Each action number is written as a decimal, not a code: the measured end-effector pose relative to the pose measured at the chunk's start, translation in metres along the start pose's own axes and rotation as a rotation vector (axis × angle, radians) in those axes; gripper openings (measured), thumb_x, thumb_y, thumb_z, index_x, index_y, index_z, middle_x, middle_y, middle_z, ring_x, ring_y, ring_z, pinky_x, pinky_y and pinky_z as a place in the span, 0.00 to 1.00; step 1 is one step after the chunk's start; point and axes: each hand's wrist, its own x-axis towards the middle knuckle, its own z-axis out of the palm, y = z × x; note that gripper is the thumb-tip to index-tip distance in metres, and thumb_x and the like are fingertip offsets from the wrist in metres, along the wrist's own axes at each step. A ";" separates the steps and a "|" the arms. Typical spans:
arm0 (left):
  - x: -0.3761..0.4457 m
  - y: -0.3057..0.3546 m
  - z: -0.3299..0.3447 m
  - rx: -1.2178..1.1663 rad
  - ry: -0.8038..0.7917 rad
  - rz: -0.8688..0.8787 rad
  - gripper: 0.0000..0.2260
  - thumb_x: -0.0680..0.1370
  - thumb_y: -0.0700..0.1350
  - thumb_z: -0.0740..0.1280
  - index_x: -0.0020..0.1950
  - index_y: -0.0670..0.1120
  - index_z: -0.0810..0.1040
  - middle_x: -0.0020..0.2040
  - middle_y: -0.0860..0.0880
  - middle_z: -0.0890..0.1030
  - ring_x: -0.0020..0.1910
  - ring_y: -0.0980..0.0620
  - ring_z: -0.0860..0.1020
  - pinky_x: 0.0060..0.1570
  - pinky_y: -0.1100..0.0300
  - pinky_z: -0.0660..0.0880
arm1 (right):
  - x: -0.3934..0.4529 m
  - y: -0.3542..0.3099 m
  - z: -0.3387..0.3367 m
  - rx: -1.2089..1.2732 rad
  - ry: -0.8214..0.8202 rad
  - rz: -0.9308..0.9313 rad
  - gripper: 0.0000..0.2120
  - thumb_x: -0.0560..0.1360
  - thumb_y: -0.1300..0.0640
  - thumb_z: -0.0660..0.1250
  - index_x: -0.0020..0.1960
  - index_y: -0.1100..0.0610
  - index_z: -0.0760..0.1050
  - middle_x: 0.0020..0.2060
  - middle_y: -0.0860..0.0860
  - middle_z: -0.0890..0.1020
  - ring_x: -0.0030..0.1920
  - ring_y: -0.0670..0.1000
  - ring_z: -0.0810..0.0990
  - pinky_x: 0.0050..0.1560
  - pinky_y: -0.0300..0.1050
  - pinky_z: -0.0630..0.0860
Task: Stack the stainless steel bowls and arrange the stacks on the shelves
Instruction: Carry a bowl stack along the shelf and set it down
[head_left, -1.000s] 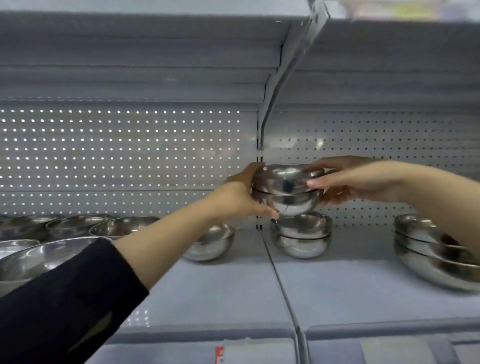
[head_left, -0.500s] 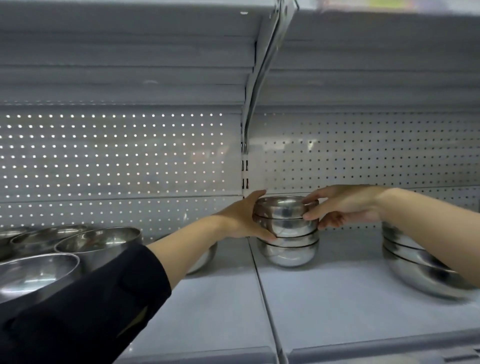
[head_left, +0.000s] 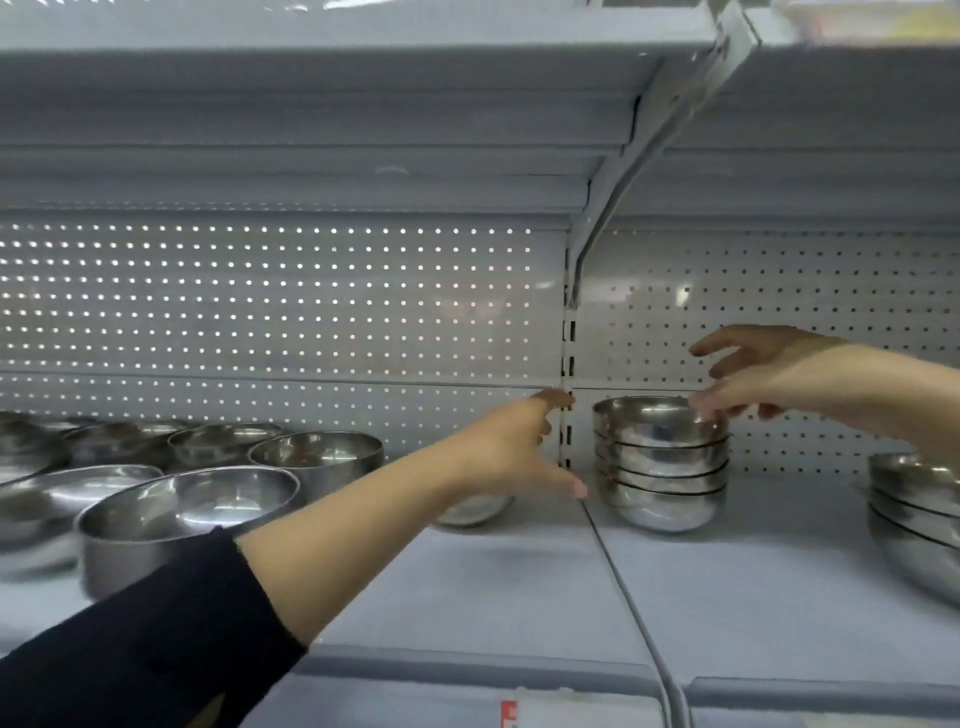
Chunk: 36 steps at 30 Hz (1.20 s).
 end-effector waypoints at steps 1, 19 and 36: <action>-0.019 -0.005 -0.007 0.025 0.021 0.006 0.38 0.67 0.52 0.76 0.72 0.57 0.59 0.66 0.50 0.71 0.59 0.56 0.72 0.55 0.64 0.69 | -0.007 -0.012 0.006 0.014 0.005 -0.050 0.30 0.58 0.41 0.75 0.58 0.39 0.70 0.54 0.45 0.78 0.47 0.48 0.82 0.41 0.41 0.75; -0.253 -0.154 -0.104 0.602 0.421 0.074 0.32 0.60 0.51 0.80 0.62 0.50 0.76 0.60 0.52 0.75 0.58 0.52 0.76 0.58 0.58 0.71 | -0.037 -0.183 0.200 0.255 -0.291 -0.312 0.20 0.67 0.50 0.75 0.55 0.37 0.74 0.55 0.40 0.78 0.41 0.44 0.82 0.40 0.36 0.76; -0.233 -0.149 -0.109 0.655 0.460 0.176 0.27 0.54 0.54 0.81 0.46 0.55 0.72 0.48 0.61 0.77 0.31 0.58 0.79 0.22 0.69 0.67 | -0.043 -0.181 0.230 -0.216 -0.046 -0.697 0.06 0.75 0.47 0.67 0.49 0.47 0.74 0.42 0.40 0.72 0.43 0.41 0.72 0.50 0.40 0.72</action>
